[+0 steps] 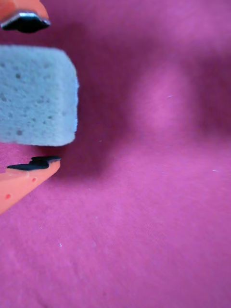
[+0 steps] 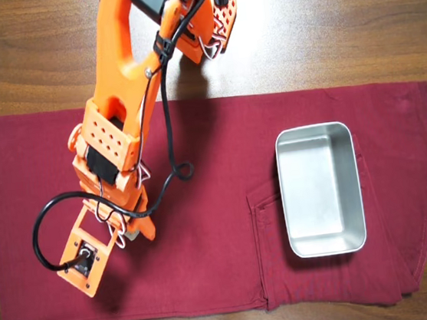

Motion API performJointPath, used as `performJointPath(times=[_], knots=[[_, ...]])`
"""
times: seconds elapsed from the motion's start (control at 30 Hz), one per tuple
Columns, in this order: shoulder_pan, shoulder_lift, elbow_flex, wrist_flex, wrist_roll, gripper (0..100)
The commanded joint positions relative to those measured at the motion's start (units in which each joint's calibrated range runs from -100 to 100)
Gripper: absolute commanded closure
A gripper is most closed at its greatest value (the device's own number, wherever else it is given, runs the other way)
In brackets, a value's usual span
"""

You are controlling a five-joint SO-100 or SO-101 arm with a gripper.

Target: Grab the cube

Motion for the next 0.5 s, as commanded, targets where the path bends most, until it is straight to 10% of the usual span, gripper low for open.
performJointPath(times=[0.0,0.2,0.47], knots=[[0.33,1.09,-2.13,-2.24,-0.1,67],[-0.92,3.84,-2.13,-7.32,-2.69,100],[-12.82,-24.57,-2.76,1.63,-6.64,100]])
